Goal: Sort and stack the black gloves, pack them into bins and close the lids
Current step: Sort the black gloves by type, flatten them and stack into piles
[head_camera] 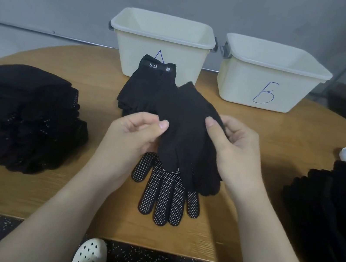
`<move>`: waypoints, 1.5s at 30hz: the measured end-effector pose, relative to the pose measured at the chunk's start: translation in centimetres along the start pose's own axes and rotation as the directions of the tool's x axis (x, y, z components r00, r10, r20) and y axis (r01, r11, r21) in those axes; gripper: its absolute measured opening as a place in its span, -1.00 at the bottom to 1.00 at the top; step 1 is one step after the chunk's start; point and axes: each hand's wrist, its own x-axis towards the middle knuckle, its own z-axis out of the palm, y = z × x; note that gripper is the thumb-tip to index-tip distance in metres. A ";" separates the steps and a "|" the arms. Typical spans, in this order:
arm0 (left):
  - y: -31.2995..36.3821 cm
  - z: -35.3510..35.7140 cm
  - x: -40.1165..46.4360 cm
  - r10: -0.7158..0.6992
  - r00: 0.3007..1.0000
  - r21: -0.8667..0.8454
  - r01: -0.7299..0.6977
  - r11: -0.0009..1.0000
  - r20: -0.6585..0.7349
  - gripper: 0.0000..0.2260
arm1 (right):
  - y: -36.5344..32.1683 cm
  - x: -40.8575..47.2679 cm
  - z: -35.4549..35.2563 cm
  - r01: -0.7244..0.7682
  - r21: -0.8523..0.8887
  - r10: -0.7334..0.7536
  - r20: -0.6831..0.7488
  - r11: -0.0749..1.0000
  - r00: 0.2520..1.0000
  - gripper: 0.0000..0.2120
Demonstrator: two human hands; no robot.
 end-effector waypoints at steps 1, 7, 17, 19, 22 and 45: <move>0.1 -0.2 0.1 0.024 0.999 -0.028 -0.025 0.999 -0.033 -0.78 | 0.0 0.0 -0.2 -0.007 0.001 0.007 -0.006 1.000 1.000 -0.88; 0.2 -0.3 0.2 0.067 0.989 -0.019 -0.070 0.997 -0.133 -0.94 | -0.2 -0.4 -0.8 -0.059 0.001 0.059 0.050 0.998 0.997 -0.87; 0.5 0.2 -0.3 -0.050 0.999 -0.056 0.051 0.997 0.008 -0.77 | -0.9 -1.3 -0.8 -0.153 0.018 0.145 0.215 0.988 0.966 -0.79; 0.6 0.2 -0.4 -0.038 0.999 -0.034 0.039 0.999 0.010 -0.78 | -1.0 -1.4 -0.9 -0.178 0.022 0.165 0.288 0.984 0.943 -0.70; 0.7 0.0 -0.6 -0.057 0.996 -0.002 0.057 0.998 0.065 -0.81 | -1.0 -1.3 -0.9 -0.228 0.036 0.195 0.401 0.973 0.895 -0.63; 0.5 -1.2 -0.7 -0.092 0.992 0.254 0.068 0.965 0.084 -0.89 | 0.5 -1.9 -1.8 -0.204 -0.170 0.264 0.517 0.964 0.814 -0.82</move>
